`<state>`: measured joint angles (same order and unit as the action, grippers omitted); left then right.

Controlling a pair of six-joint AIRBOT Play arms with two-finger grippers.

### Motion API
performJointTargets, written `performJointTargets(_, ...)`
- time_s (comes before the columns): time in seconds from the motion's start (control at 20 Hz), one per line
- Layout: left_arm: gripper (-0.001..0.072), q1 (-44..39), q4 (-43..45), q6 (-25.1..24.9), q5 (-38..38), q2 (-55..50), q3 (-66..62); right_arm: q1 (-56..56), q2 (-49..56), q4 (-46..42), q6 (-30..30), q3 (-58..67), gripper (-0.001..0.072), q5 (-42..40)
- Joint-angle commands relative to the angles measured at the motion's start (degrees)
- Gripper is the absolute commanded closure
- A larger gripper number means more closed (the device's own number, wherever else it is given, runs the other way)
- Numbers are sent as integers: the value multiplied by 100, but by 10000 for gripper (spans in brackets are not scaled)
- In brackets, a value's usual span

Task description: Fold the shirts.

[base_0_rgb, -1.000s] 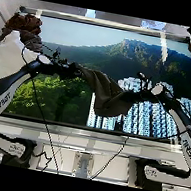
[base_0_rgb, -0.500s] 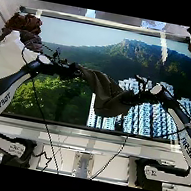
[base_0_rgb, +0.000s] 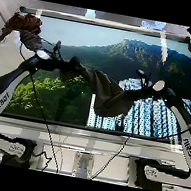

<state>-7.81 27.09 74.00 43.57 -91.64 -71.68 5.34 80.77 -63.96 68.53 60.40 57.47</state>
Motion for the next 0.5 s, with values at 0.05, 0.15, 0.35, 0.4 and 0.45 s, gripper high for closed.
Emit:
performJointTargets(0.05,695,2,-763,-787,160,417,-1233,-205,-706,-1305,501,1244,693,190)
performJointTargets(0.15,695,2,-494,-765,387,763,-1786,-660,-1174,-1058,498,1657,693,369)
performJointTargets(0.35,695,0,570,37,590,1373,-2098,-1506,-1469,-304,463,1670,690,2103)
performJointTargets(0.4,695,-2,782,319,739,1388,-2098,-1582,-1370,76,286,1436,678,2339)
performJointTargets(0.45,695,-11,944,431,942,1370,-2092,-1582,-1283,531,195,1128,588,2299)
